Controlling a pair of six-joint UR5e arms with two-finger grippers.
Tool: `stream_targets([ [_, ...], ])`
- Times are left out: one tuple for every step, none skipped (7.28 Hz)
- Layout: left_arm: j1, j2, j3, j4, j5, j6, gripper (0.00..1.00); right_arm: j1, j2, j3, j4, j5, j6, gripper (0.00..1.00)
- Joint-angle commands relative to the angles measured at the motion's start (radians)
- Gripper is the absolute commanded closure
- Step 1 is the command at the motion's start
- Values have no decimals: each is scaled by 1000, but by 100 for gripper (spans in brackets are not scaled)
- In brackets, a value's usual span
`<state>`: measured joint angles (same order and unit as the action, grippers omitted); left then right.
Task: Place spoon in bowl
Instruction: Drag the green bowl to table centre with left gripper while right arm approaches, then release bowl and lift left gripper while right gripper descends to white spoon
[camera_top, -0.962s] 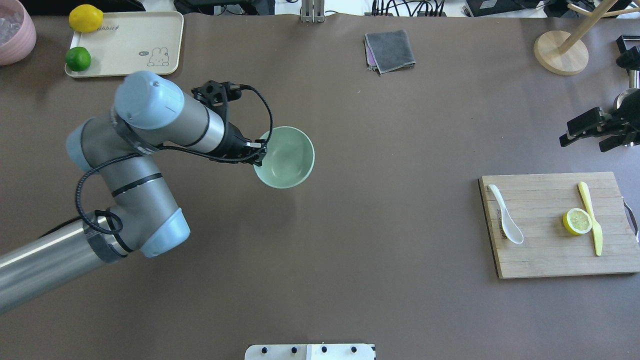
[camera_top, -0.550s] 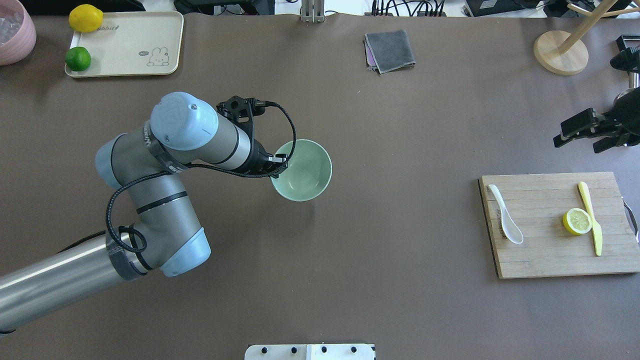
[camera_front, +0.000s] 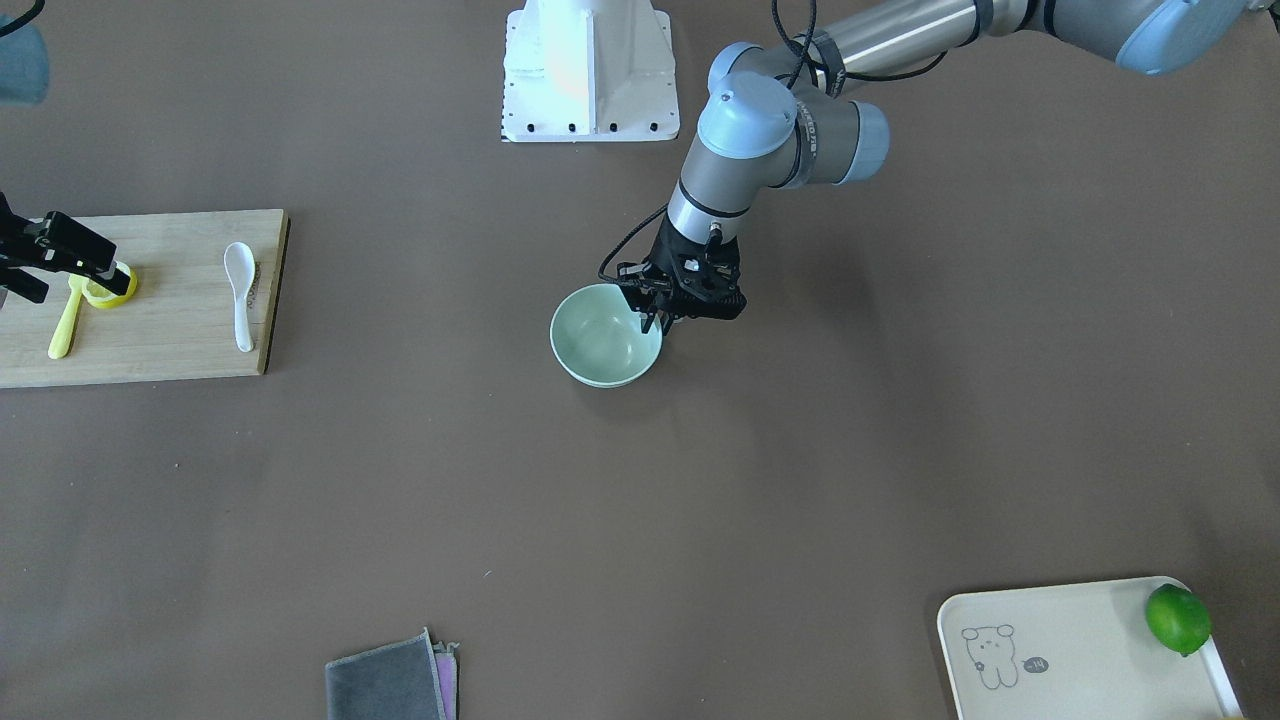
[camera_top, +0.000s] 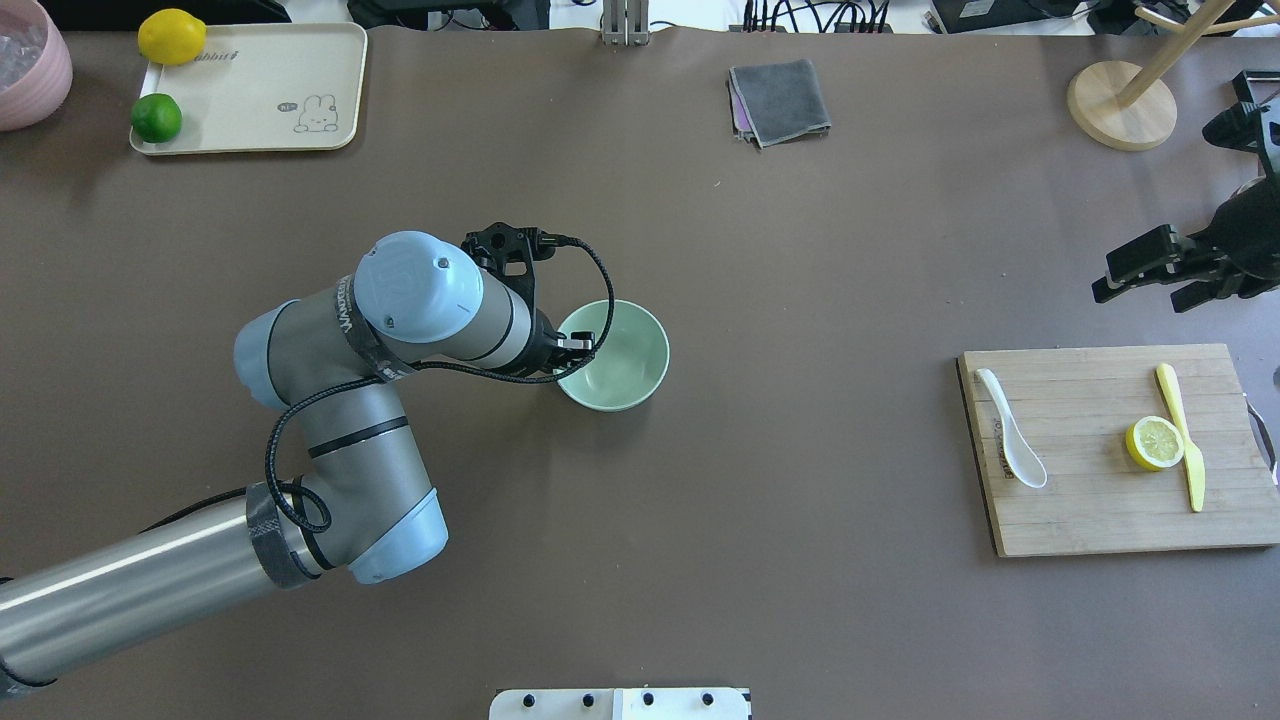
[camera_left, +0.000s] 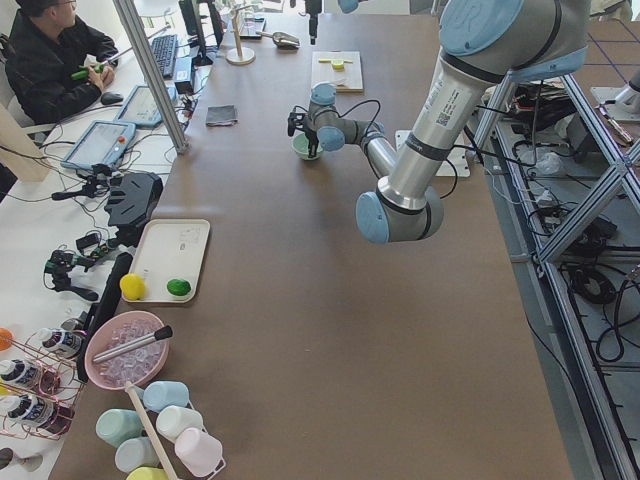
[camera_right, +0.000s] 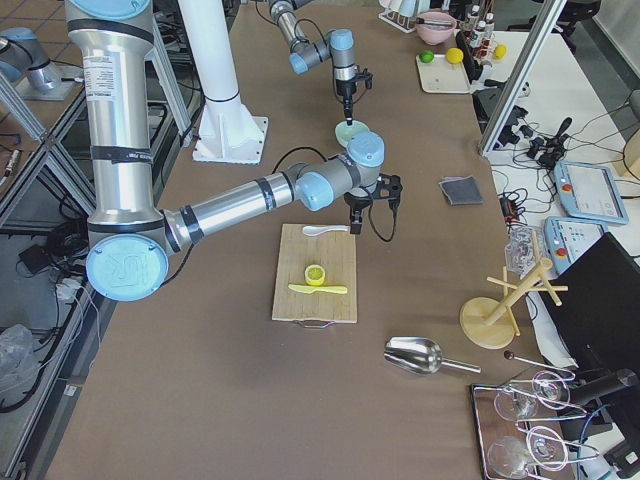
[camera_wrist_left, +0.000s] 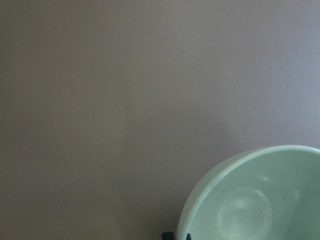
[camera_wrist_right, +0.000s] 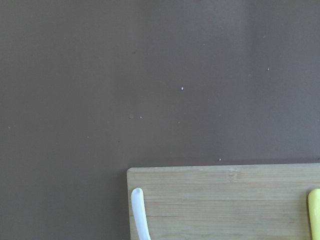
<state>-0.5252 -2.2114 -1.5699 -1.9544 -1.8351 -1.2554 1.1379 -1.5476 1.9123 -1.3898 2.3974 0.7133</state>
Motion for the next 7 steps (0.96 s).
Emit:
stream_targets([
  [-7, -1, -36, 0, 2, 1, 3, -20, 0, 7, 2, 0, -2, 0],
  [-37, 1, -92, 2, -7, 2, 2, -45, 0, 7, 2, -6, 1, 0],
  [-64, -1, -120, 35, -9, 28, 2, -94, 1, 8, 5, -48, 74, 0],
  [-91, -4, -128, 57, -9, 43, 2, -150, -2, 7, 52, -107, 125, 0],
  [-125, 5, -137, 57, -9, 51, 2, -199, 0, 8, 66, -142, 150, 0],
  [-157, 6, -140, 58, -7, 89, 2, -230, 3, 7, 66, -165, 147, 1],
  [-185, 24, -140, 57, -6, 150, 2, -251, 12, 7, 74, -167, 147, 5],
])
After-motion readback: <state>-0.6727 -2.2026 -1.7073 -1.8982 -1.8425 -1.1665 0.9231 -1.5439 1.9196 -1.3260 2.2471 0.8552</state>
